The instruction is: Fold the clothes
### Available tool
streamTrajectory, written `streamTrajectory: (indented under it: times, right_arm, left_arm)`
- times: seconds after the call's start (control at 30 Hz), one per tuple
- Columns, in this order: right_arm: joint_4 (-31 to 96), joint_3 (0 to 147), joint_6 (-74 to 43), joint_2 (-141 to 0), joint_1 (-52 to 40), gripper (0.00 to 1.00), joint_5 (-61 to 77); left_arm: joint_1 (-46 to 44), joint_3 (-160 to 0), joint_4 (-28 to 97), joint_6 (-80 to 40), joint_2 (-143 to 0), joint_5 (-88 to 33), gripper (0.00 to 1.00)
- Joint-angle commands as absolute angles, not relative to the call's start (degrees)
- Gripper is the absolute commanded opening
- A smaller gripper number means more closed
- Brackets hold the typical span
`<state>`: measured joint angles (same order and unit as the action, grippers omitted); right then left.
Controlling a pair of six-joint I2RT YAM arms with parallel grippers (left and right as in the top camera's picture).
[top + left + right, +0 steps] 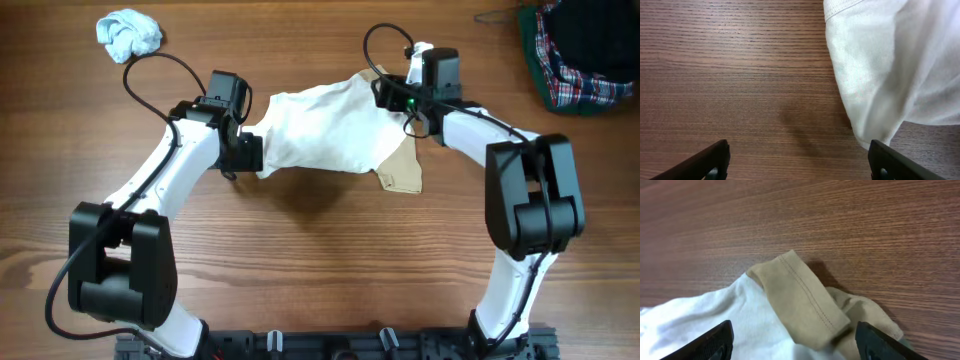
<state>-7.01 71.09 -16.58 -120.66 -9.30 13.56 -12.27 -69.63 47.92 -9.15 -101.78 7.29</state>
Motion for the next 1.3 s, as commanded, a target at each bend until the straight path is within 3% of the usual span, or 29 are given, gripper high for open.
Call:
streamTrajectory:
  times: [0.0,0.07,0.23,0.47,0.7,0.77,0.9,1.27]
  right_arm:
    - [-8.45,72.05,-19.73,-122.50,-9.52,0.76,12.47]
    - [-9.13,72.05,-19.68,-123.13,-9.52,0.73,12.47]
    - [-10.04,72.05,-19.68,-123.35,-9.52,0.52,12.49]
    - [-10.31,72.03,-19.55,-123.44,-9.52,0.45,12.45]
    - [-10.87,72.03,-19.99,-125.29,-9.52,0.30,11.84]
    - [-10.96,72.05,-21.21,-126.26,-9.52,0.16,11.84]
    - [-13.32,72.10,-20.97,-126.21,-9.41,0.06,10.72]
    - [-16.01,77.10,-17.50,-123.52,-9.41,0.04,5.23]
  left_arm:
    - [-12.14,-69.32,47.79,-9.47,-101.06,6.44,0.88]
    - [-12.14,-69.32,47.81,-9.45,-101.06,6.44,0.88]
    - [-12.14,-69.32,47.81,-9.45,-101.06,6.46,0.88]
    - [-12.14,-69.32,48.25,-9.45,-101.06,6.44,0.88]
    - [-12.14,-69.32,48.64,-9.47,-101.06,6.44,0.88]
    - [-12.14,-69.32,48.62,-9.45,-101.06,6.44,0.88]
    - [-12.14,-69.32,48.58,-9.47,-101.06,6.46,0.88]
    - [-12.14,-69.32,48.45,-9.47,-101.06,6.44,0.88]
